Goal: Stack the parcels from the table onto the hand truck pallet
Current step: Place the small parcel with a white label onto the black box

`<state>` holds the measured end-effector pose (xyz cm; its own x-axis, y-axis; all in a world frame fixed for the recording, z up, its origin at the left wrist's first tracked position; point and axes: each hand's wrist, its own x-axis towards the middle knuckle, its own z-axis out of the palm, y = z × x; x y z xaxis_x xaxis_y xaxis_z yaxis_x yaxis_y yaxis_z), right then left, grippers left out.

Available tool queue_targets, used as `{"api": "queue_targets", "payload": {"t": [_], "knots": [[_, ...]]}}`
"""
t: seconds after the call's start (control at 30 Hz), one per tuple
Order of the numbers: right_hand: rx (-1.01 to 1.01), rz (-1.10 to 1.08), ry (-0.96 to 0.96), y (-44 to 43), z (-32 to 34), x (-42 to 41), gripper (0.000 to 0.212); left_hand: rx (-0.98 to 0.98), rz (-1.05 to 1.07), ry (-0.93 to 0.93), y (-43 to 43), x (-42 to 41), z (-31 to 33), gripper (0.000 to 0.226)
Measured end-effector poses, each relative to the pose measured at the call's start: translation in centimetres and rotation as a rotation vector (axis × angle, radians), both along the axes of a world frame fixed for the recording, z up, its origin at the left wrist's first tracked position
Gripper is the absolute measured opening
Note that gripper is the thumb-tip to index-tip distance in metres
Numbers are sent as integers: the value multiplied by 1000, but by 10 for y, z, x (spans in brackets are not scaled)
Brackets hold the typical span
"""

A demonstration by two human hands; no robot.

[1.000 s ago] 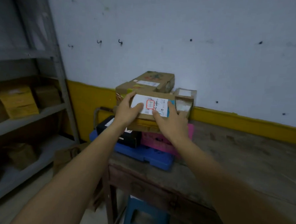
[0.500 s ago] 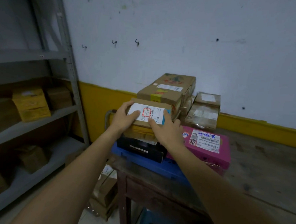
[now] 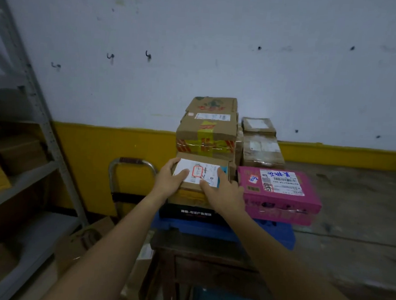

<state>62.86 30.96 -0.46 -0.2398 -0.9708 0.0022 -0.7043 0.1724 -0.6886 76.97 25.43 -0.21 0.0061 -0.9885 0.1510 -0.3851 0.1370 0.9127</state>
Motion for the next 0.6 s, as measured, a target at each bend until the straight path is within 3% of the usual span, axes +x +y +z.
{"api": "queue_targets", "payload": {"t": [0.6], "knots": [[4,8,34,-16,-8,-7,67,45,18,63,-31,-2,-15,44]]}}
